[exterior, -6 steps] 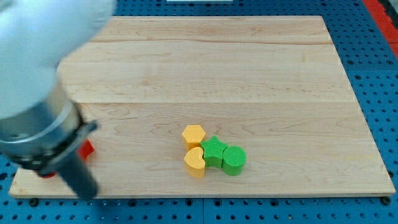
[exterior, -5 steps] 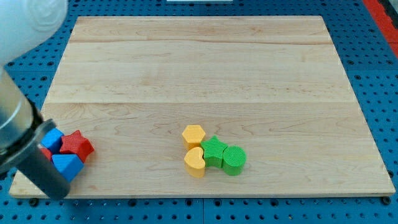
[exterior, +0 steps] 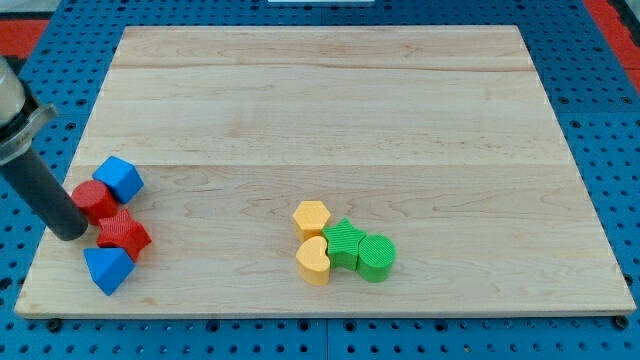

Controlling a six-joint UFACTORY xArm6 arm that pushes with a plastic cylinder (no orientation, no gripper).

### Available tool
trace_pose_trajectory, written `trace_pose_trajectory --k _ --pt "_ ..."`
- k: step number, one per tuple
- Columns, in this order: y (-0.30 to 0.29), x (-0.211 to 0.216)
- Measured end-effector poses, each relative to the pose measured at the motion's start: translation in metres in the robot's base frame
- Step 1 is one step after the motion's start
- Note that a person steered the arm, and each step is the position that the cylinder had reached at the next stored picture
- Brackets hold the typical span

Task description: Move the red circle to the top left

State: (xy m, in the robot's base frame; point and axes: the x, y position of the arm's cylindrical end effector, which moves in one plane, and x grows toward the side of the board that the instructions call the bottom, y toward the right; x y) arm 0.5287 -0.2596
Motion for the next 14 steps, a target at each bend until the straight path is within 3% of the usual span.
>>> trace_pose_trajectory --k 2,7,10,14 --pt "0.008 -0.081" --pt "0.083 -0.100" --pt "0.054 -0.211" --pt "0.060 -0.265"
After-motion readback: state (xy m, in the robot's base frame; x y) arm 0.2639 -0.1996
